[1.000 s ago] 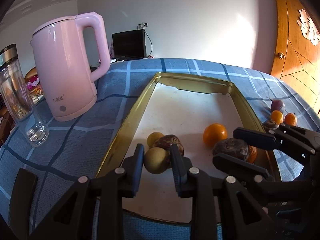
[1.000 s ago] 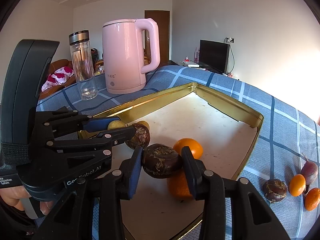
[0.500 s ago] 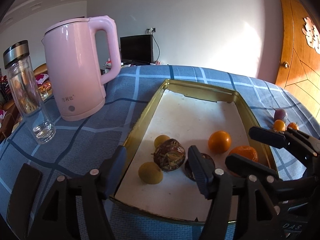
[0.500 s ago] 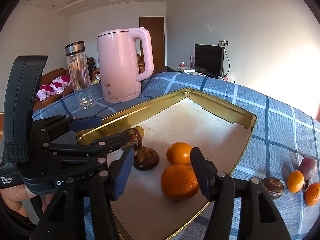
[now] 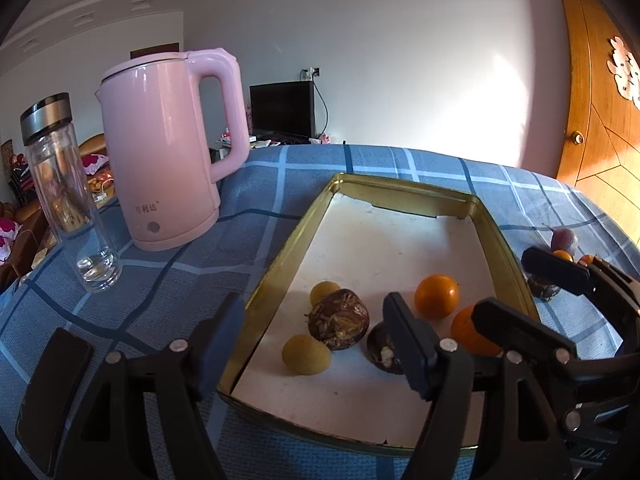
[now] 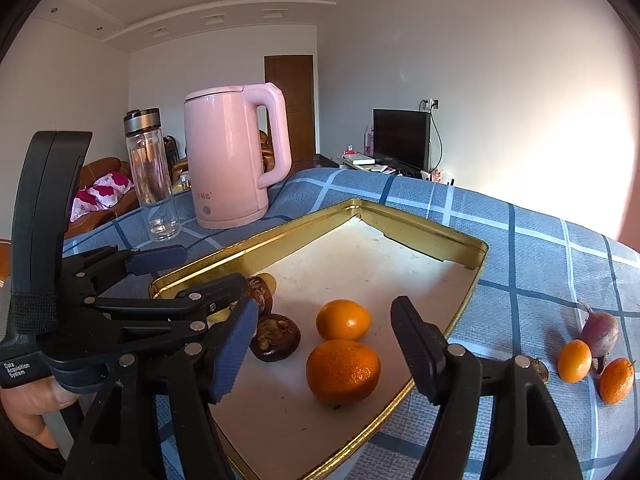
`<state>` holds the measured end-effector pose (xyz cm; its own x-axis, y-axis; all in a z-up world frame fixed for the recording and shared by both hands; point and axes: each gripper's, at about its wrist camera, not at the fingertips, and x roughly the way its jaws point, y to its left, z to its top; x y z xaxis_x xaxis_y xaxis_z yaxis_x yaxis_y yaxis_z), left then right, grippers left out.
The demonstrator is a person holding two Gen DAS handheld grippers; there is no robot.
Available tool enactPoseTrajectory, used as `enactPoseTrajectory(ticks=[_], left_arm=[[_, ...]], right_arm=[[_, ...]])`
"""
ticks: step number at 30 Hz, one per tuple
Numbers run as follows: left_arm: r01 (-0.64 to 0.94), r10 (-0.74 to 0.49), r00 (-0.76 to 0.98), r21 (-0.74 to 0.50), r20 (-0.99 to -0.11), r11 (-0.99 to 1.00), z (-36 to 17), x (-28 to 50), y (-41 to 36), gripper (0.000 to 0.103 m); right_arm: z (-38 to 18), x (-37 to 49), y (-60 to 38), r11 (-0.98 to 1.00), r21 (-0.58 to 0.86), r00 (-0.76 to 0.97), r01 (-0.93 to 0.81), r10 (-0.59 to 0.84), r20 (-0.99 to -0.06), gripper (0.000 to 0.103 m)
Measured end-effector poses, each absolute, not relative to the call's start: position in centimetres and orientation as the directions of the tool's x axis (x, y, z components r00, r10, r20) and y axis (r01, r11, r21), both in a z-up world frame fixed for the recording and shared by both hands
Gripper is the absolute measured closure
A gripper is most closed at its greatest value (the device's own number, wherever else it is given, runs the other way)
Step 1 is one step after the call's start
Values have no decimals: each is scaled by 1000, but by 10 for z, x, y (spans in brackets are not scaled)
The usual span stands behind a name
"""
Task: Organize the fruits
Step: 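Move the left tool toward a brown nut while the right tool approaches a mandarin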
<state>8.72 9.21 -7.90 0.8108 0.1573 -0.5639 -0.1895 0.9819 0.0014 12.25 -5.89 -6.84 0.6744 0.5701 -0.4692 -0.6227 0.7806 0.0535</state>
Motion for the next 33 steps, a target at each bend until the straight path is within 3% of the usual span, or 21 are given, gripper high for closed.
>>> enactPoseTrajectory(ticks=[18, 24, 33], left_arm=[[-139, 138, 828, 38, -544, 990, -39, 89, 45, 27], [-55, 79, 852, 61, -518, 997, -20, 96, -4, 16], [80, -8, 843, 110, -538, 991, -29, 124, -84, 15]], right_arm=[[-48, 117, -137, 865, 53, 766, -499, 469, -439, 28], [-41, 131, -199, 933, 58, 835, -355, 344, -430, 28], [-49, 162, -283, 992, 69, 874, -102, 123, -469, 28]])
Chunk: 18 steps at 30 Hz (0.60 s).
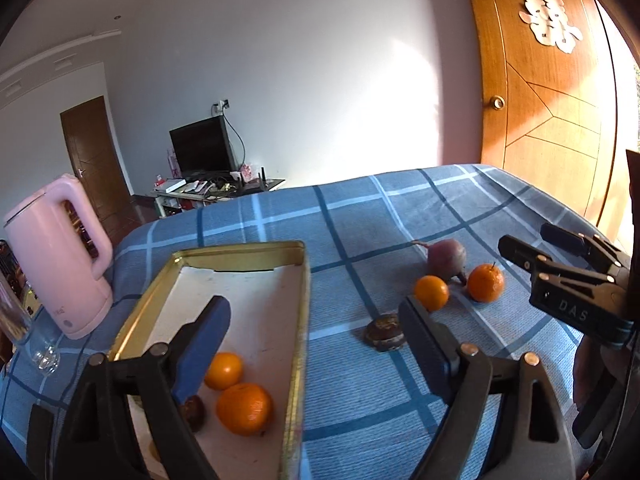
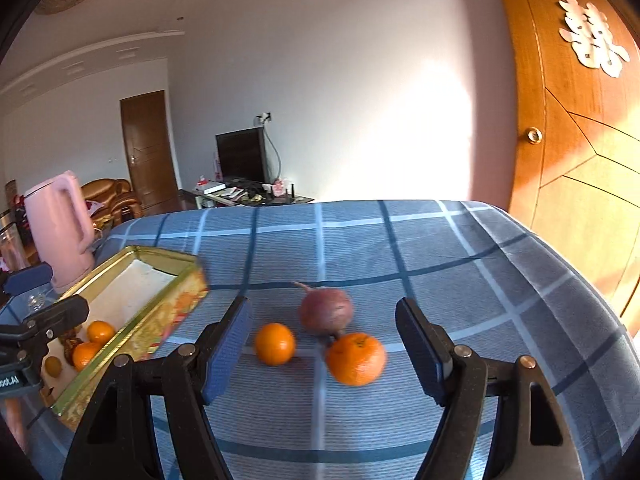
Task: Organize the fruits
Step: 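Move the left tool toward a brown nut while the right tool approaches a mandarin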
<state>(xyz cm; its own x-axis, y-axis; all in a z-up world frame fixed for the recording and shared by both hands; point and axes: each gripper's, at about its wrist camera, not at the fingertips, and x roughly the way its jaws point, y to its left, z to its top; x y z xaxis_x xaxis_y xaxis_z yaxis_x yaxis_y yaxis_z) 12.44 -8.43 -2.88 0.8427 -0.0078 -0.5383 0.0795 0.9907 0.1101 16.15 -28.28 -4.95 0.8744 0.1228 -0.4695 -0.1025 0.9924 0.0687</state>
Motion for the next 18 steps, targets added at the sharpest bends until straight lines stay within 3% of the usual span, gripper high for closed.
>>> enactPoseTrajectory(ticks=[10, 18], left_arm=[[142, -63, 743, 65, -666, 988, -76, 174, -119, 15], [163, -66, 698, 68, -713, 984, -100, 183, -122, 18]], right_arm=[[-76, 191, -303, 998, 51, 816, -46, 67, -575, 28], [-93, 211, -291, 995, 11, 727, -100, 80, -682, 28]])
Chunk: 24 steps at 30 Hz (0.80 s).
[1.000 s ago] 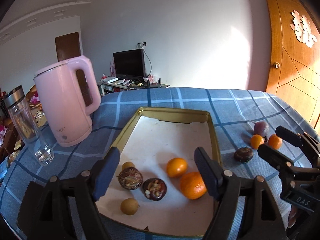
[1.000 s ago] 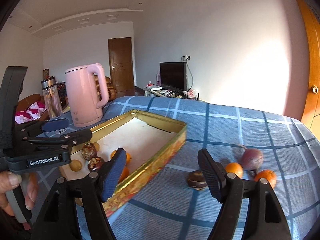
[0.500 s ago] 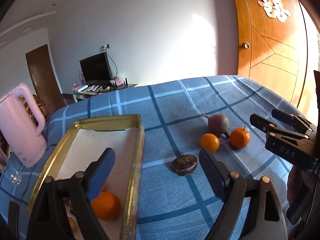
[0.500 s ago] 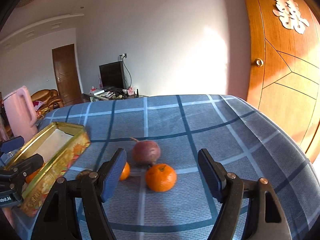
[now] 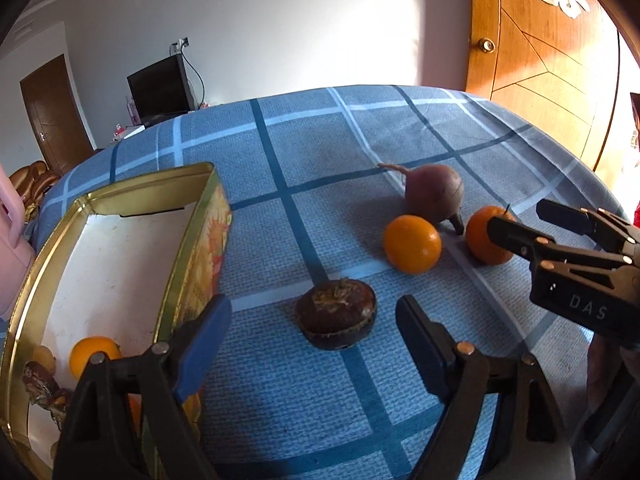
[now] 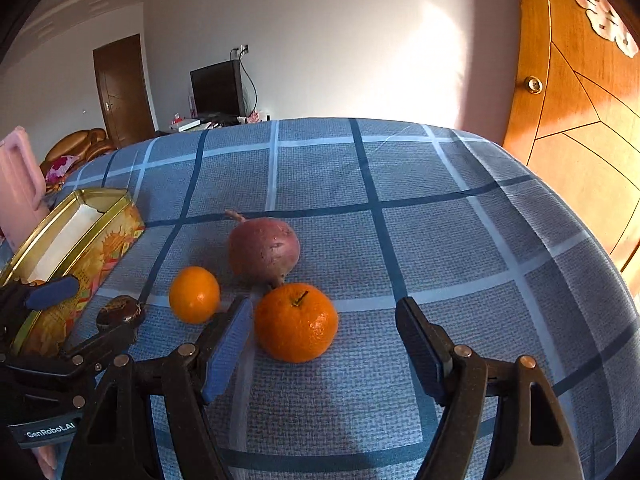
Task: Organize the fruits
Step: 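Move the left tool toward a brown nut while the right tool approaches a mandarin, then grasp the brown nut with the left tool while the right tool grasps the mandarin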
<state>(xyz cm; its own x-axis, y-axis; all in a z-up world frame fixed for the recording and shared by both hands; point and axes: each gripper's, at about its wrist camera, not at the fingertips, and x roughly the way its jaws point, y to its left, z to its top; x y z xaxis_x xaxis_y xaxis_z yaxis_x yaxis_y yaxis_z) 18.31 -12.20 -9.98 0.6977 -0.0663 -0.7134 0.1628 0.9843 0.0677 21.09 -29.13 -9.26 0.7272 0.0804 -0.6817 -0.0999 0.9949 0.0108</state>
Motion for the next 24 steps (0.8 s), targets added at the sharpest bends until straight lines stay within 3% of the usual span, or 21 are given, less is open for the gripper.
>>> enactPoseTrajectory(ticks=[12, 17, 24], left_arm=[[191, -85, 686, 65, -722, 980, -102, 187, -127, 24], [194, -89, 686, 64, -722, 979, -102, 191, -127, 24], [199, -119, 701, 33, -703, 979, -98, 189, -123, 31]], right_arm=[[-103, 223, -286, 991, 22, 666, -135, 107, -738, 37], [-108, 227, -285, 986, 47, 639, -160, 139, -757, 52], [-107, 226, -282, 987, 22, 644, -157, 119, -755, 52]])
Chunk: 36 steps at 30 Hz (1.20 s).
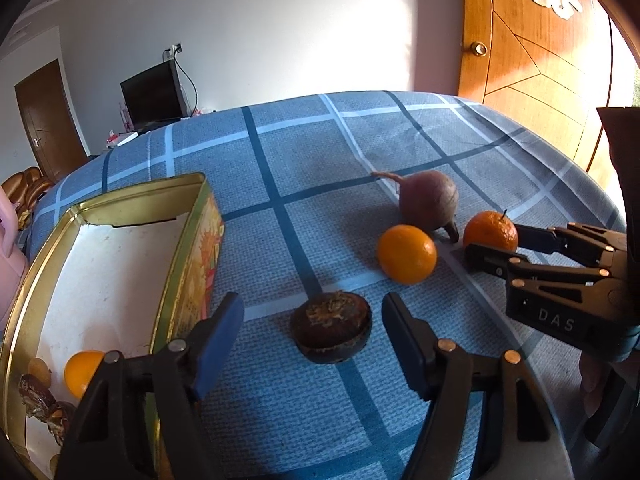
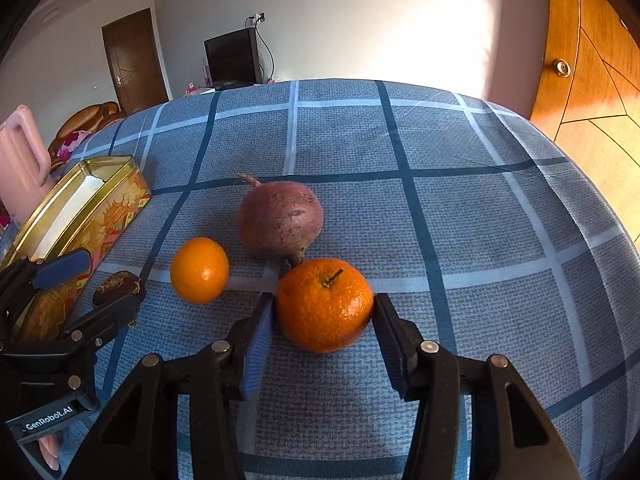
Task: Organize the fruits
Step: 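Grasp the brown nut with the left tool while the right tool grasps the mandarin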
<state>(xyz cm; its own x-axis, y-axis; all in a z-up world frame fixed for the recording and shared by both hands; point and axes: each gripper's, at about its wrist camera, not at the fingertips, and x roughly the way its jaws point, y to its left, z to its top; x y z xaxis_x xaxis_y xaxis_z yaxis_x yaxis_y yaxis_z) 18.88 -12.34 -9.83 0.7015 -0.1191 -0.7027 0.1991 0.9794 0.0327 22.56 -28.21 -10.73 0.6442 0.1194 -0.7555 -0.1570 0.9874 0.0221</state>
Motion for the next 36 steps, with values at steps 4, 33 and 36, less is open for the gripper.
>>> enactPoseTrajectory(ticks=[4, 33, 36], left_arm=[[280, -167, 694, 49, -701, 959, -98, 184, -136, 48], [263, -260, 611, -118, -747, 958, -108, 197, -117, 56], [265, -255, 631, -106, -733, 958, -105, 194, -118, 56]], right_arm=[[-105, 224, -281, 988, 4, 657, -154, 106, -746, 52], [-98, 216, -284, 982, 42, 682, -182, 157, -714, 53], [-96, 213, -285, 981, 51, 694, -188, 170, -700, 53]])
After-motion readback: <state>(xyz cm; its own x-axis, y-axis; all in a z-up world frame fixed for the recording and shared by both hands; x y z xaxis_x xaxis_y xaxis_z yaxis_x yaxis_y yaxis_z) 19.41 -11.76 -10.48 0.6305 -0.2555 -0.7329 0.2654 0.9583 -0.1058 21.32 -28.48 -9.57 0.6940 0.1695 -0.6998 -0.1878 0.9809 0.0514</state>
